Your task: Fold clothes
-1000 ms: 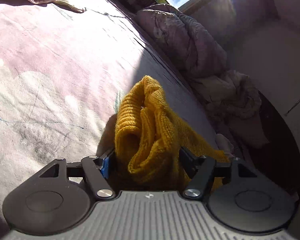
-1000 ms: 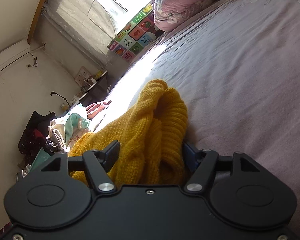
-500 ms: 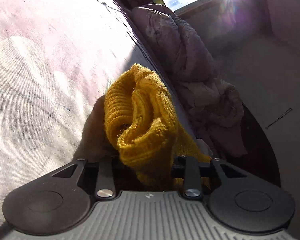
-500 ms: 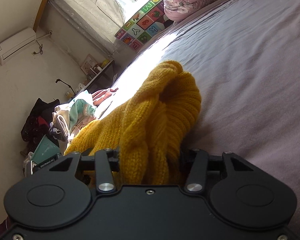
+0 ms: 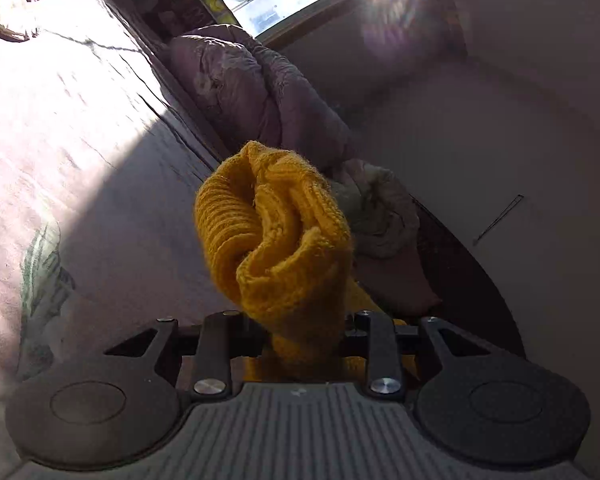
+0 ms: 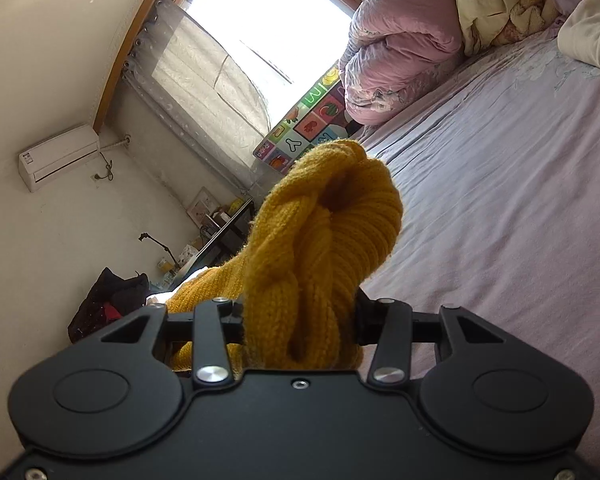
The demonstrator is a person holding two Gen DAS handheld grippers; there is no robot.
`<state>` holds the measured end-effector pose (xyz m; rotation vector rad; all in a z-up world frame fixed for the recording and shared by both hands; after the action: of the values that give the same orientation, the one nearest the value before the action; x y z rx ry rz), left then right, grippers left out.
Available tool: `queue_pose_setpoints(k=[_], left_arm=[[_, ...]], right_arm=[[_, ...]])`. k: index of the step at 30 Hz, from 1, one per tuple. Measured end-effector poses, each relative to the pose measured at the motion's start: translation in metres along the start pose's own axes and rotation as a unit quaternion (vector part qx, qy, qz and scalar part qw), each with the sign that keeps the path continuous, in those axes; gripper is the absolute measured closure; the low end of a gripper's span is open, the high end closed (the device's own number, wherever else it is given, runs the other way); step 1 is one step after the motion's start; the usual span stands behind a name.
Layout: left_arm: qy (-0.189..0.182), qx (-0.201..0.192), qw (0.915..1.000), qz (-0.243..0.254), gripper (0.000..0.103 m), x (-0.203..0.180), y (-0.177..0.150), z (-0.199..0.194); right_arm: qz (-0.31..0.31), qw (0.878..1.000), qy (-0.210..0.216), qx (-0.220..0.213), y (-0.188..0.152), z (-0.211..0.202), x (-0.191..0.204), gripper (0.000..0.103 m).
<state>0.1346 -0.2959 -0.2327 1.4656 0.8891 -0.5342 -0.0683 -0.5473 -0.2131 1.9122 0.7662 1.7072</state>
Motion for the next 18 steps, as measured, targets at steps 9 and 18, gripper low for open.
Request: queue_pose_setpoints(k=[9,18], left_arm=[[-0.069,0.125,0.9878,0.061,0.073,-0.068,-0.009,0.177],[-0.171,0.294,0.9326,0.12,0.073,-0.153,-0.094,0.312]], right_arm=[[0.042,0.987,-0.085,-0.133,0.066,-0.066,-0.058,0.059],[0.088,0.939,-0.2,-0.267,0.081,-0.18,-0.112,0.059]])
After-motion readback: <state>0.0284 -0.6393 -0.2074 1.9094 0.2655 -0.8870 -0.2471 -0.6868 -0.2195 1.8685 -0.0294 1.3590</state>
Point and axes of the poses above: each gripper's, at about its wrist camera, not at the fingertips, and z roughly the way its jaws point, x to its left, y to its top, the point moved 7 cm from there along z, roughly the way its jaws point, and after that the axes turned 1 degree about -x, right-handed, at the moved point
